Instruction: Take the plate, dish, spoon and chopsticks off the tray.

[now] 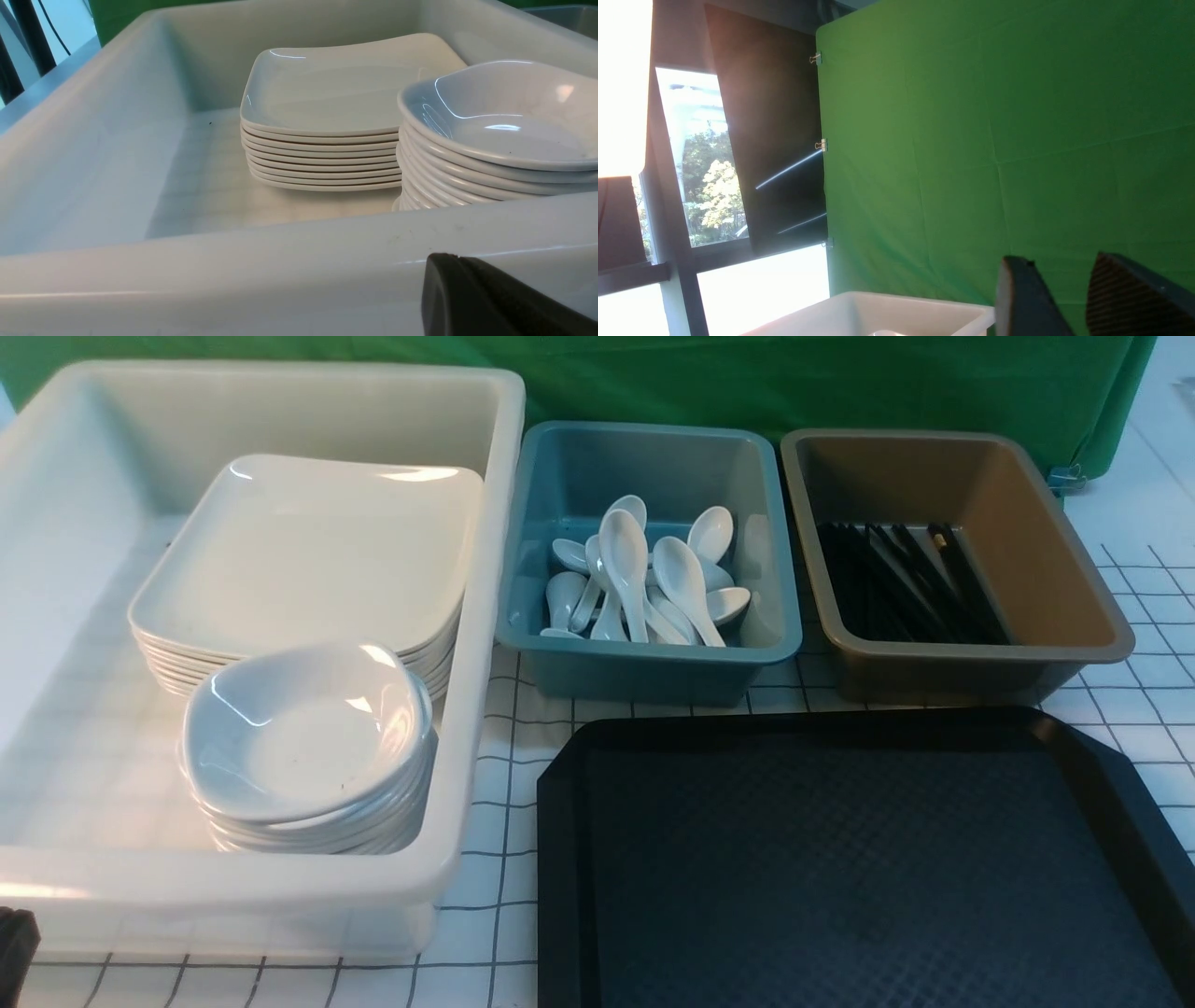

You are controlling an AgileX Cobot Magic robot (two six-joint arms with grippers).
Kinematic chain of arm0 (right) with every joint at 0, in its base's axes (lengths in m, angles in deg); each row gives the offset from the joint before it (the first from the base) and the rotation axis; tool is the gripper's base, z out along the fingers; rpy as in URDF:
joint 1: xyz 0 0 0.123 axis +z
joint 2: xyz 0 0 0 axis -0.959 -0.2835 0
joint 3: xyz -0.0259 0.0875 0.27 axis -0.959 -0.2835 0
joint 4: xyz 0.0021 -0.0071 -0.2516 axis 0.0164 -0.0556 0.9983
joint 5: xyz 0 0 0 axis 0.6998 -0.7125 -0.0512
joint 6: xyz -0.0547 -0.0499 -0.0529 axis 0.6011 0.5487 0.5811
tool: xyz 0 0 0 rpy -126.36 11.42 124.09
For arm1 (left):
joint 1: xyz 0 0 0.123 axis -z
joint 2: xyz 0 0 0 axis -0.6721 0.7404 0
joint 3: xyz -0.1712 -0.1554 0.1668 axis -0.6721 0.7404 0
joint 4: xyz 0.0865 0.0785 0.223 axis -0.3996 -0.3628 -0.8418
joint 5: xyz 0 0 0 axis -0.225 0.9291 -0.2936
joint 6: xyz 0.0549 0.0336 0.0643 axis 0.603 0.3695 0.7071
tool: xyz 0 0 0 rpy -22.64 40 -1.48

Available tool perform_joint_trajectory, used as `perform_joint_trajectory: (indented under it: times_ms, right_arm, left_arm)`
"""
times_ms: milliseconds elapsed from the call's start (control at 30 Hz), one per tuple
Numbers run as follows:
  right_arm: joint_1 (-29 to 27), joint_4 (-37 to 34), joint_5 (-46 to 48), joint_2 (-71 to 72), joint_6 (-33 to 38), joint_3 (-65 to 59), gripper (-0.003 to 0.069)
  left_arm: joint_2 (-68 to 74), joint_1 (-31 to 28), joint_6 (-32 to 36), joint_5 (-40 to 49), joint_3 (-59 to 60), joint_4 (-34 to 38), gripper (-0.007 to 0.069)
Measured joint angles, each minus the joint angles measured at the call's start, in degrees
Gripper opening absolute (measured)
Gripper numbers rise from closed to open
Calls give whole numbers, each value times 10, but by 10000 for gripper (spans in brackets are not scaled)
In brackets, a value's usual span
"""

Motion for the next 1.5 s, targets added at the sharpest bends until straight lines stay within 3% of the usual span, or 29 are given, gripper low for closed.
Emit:
perform_joint_trajectory:
  times_ms: [367, 433, 633, 900, 1000, 1133, 1167, 1300, 1500]
  right_arm:
    - [0, 0, 0, 0, 4, 0, 240]
    - [0, -26, 0, 0, 36, 0, 240]
    - [0, -184, 2, 0, 232, -14, 240]
    - [-5, -210, 37, 0, 281, -22, 240]
    - [-52, -211, 41, 0, 285, -35, 240]
    - [-211, -211, 49, -1, 287, -86, 240]
    - [-218, -211, 49, -1, 287, -86, 240]
    - [-338, -211, 60, -1, 297, -161, 240]
    - [-386, -203, 152, -1, 304, -193, 240]
  left_arm:
    - [0, 0, 0, 0, 0, -4, 4]
    - [0, 0, 0, 0, 0, -4, 4]
    - [0, 0, 0, 0, 0, -4, 4]
    - [0, 0, 0, 0, 0, -4, 4]
    - [0, 0, 0, 0, 0, -4, 4]
    - [0, 0, 0, 0, 0, -4, 4]
    - [0, 0, 0, 0, 0, -4, 4]
    - [0, 0, 0, 0, 0, -4, 4]
    - [0, 0, 0, 0, 0, -4, 4]
